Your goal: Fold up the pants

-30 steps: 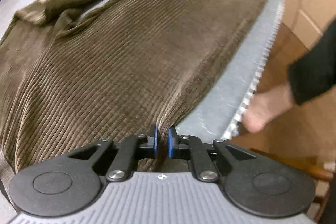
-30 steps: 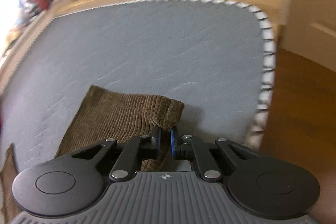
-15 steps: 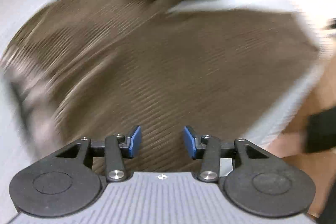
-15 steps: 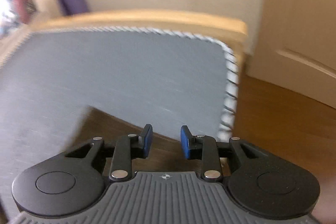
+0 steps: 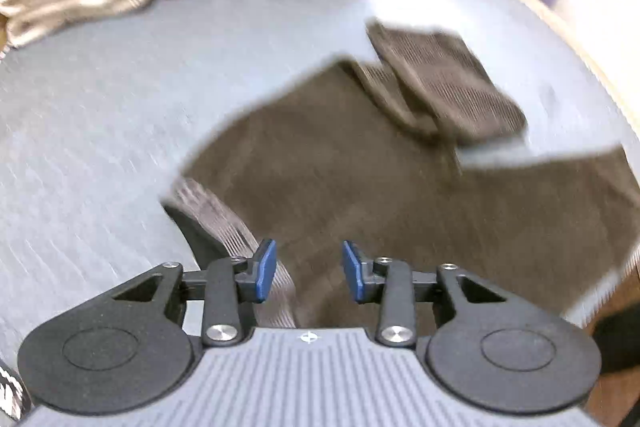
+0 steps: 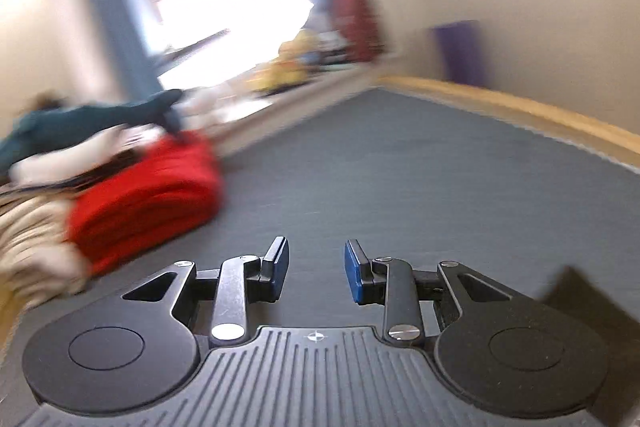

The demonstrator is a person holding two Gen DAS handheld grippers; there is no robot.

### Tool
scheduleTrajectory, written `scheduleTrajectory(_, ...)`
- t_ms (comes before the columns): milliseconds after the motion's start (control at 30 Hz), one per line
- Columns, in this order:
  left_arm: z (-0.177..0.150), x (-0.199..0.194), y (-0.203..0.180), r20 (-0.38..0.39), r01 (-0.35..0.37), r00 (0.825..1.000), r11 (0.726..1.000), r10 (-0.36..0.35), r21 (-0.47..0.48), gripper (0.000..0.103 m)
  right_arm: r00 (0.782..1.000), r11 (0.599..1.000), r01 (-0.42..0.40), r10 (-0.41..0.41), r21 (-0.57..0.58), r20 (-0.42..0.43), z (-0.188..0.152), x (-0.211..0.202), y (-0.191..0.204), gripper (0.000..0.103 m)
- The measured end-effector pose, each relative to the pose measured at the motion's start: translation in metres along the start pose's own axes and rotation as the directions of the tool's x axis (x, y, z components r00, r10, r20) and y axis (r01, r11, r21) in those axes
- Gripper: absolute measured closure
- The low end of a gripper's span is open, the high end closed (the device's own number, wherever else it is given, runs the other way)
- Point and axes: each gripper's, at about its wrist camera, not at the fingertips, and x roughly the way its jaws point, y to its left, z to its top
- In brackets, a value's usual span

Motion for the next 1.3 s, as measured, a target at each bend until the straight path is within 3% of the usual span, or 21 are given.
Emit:
scheduleTrajectory(67, 0.010, 0.011, 0.004, -0.001, -0.007, 1.000, 0.999, 0.007, -0.039, 0.063, 0.994, 0.993, -0.101, 0.098, -0.055, -0.051, -0.005, 0.009, 0.035, 0.071)
scheduleTrajectory(133, 0.001, 0.043, 0.021, -0.053, -0.015, 0.999, 0.991, 0.008, -0.132, 0.063, 0.983, 0.977, -0.170, 0.159, -0.126, -0.090, -0.021, 0.022, 0.060, 0.071)
scheduleTrajectory(167, -0.009, 0.065, 0.029, -0.146, -0.029, 0.989, 0.981, 0.001, -0.190, 0.063, 0.982, 0.970, -0.177, 0.162, -0.165, -0.102, -0.029, 0.028, 0.067, 0.071)
scheduleTrajectory(200, -0.014, 0.086, 0.035, -0.263, -0.084, 0.964, 0.971, 0.023, -0.222, 0.071, 0.980, 0.965, -0.170, 0.145, -0.201, -0.134, -0.039, 0.038, 0.074, 0.071)
scheduleTrajectory(233, -0.013, 0.093, 0.036, -0.285, -0.126, 0.957, 0.966, 0.059, -0.225, 0.071, 0.975, 0.961, -0.152, 0.108, -0.232, -0.192, -0.049, 0.050, 0.080, 0.071)
scheduleTrajectory(300, -0.001, 0.091, 0.039, -0.227, -0.151, 0.969, 0.966, 0.101, -0.211, 0.063, 0.968, 0.952, -0.145, 0.080, -0.269, -0.238, -0.055, 0.066, 0.088, 0.071)
scheduleTrajectory(367, 0.009, 0.089, 0.049, -0.188, -0.168, 0.975, 0.948, 0.119, -0.269, 0.044, 0.968, 0.934, -0.166, 0.094, -0.317, -0.231, -0.054, 0.075, 0.097, 0.071)
scheduleTrajectory(400, 0.013, 0.093, 0.056, -0.197, -0.187, 0.972, 0.933, 0.129, -0.307, 0.037, 0.970, 0.926, -0.163, 0.087, -0.340, -0.228, -0.054, 0.080, 0.098, 0.071)
scheduleTrajectory(467, 0.015, 0.101, 0.063, -0.250, -0.216, 0.960, 0.909, 0.129, -0.357, 0.037, 0.968, 0.920, -0.151, 0.063, -0.362, -0.244, -0.054, 0.094, 0.097, 0.071)
scheduleTrajectory(533, 0.016, 0.105, 0.062, -0.258, -0.216, 0.958, 0.909, 0.126, -0.358, 0.042, 0.964, 0.924, -0.135, 0.039, -0.357, -0.262, -0.053, 0.108, 0.091, 0.071)
scheduleTrajectory(567, 0.016, 0.110, 0.059, -0.265, -0.206, 0.957, 0.923, 0.120, -0.326, 0.046, 0.963, 0.926, -0.130, 0.032, -0.355, -0.269, -0.055, 0.116, 0.095, 0.071)
scheduleTrajectory(600, 0.012, 0.124, 0.059, -0.322, -0.238, 0.935, 0.933, 0.146, -0.270, 0.060, 0.961, 0.928, -0.126, 0.026, -0.352, -0.276, -0.058, 0.121, 0.094, 0.071)
scheduleTrajectory(633, 0.007, 0.139, 0.058, -0.382, -0.292, 0.904, 0.930, 0.193, -0.221, 0.050, 0.960, 0.931, -0.118, 0.017, -0.345, -0.281, -0.057, 0.127, 0.093, 0.071)
scheduleTrajectory(667, 0.007, 0.140, 0.055, -0.381, -0.321, 0.896, 0.927, 0.229, -0.197, 0.048, 0.958, 0.936, -0.110, 0.010, -0.334, -0.286, -0.062, 0.133, 0.095, 0.071)
scheduleTrajectory(700, 0.011, 0.139, 0.051, -0.374, -0.330, 0.895, 0.925, 0.244, -0.188, 0.054, 0.956, 0.943, -0.103, 0.006, -0.316, -0.293, -0.062, 0.136, 0.093, 0.071)
scheduleTrajectory(733, 0.019, 0.132, 0.043, -0.349, -0.337, 0.900, 0.925, 0.260, -0.178, 0.063, 0.953, 0.953, -0.093, 0.002, -0.287, -0.302, -0.061, 0.141, 0.091, 0.071)
scheduleTrajectory(833, 0.038, 0.104, 0.015, -0.193, -0.318, 0.938, 0.935, 0.287, -0.154, 0.062, 0.947, 0.973, -0.084, 0.010, -0.217, -0.320, -0.060, 0.158, 0.090, 0.070)
scheduleTrajectory(900, 0.047, 0.089, 0.002, -0.103, -0.245, 0.968, 0.951, 0.229, -0.190, 0.062, 0.945, 0.974, -0.085, 0.012, -0.208, -0.328, -0.061, 0.166, 0.092, 0.068)
scheduleTrajectory(967, 0.049, 0.081, -0.012, -0.065, -0.138, 0.990, 0.965, 0.127, -0.223, 0.062, 0.943, 0.973, -0.082, 0.006, -0.217, -0.333, -0.064, 0.176, 0.097, 0.064)
scheduleTrajectory(1133, 0.054, 0.066, -0.050, -0.027, -0.012, 1.000, 0.983, 0.007, -0.181, 0.062, 0.929, 0.979, -0.043, -0.033, -0.197, -0.370, -0.076, 0.206, 0.096, 0.062)
scheduleTrajectory(1300, 0.056, 0.063, -0.073, -0.004, 0.022, 1.000, 0.990, -0.022, -0.137, 0.059, 0.904, 0.986, 0.022, -0.090, -0.163, -0.418, -0.090, 0.238, 0.083, 0.055)
